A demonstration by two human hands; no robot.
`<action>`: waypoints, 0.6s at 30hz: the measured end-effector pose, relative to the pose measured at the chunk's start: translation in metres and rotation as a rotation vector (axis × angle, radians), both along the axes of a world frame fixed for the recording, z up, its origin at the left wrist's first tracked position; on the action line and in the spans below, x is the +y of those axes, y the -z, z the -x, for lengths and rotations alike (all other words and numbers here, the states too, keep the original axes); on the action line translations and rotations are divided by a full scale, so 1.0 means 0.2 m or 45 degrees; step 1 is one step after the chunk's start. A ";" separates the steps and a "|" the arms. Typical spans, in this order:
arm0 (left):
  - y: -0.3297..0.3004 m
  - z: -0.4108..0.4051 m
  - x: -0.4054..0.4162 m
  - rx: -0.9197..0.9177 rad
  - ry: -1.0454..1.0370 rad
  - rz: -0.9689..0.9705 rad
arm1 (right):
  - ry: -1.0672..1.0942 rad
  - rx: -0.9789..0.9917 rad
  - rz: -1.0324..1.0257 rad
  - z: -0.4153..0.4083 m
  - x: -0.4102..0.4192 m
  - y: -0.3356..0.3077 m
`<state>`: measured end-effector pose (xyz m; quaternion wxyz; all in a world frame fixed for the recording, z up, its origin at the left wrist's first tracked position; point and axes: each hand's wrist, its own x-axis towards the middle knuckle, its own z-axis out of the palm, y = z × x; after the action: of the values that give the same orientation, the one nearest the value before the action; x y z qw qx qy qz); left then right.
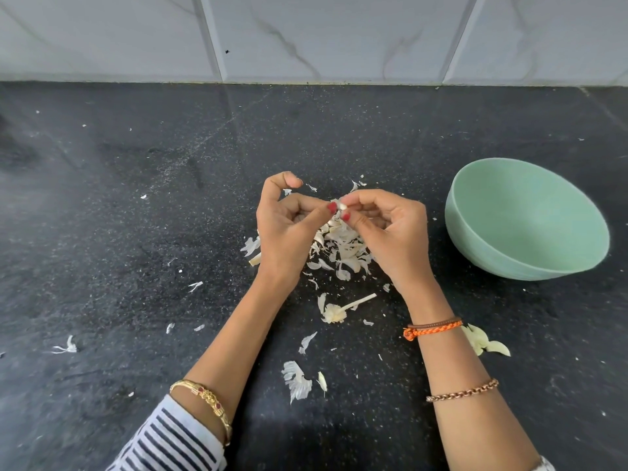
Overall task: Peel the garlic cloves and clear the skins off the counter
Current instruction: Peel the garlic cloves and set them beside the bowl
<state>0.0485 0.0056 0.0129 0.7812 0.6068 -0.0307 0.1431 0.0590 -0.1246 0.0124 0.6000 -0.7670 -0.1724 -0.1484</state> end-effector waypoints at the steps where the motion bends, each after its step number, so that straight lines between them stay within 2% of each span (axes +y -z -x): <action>1: 0.00 0.00 0.00 -0.006 0.009 -0.009 | 0.020 -0.008 0.008 0.00 0.00 0.00; 5: 0.01 0.00 0.00 0.008 0.055 -0.022 | 0.070 -0.082 0.050 0.00 -0.01 0.00; 9: -0.01 0.00 -0.01 0.069 0.069 0.084 | 0.068 -0.140 0.103 -0.01 -0.02 0.01; 18: -0.01 0.00 -0.01 0.064 -0.001 0.137 | 0.067 -0.025 0.006 0.01 0.00 -0.01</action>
<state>0.0480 0.0042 0.0154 0.8132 0.5673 -0.0033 0.1296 0.0578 -0.1246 0.0149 0.5924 -0.7711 -0.1583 -0.1714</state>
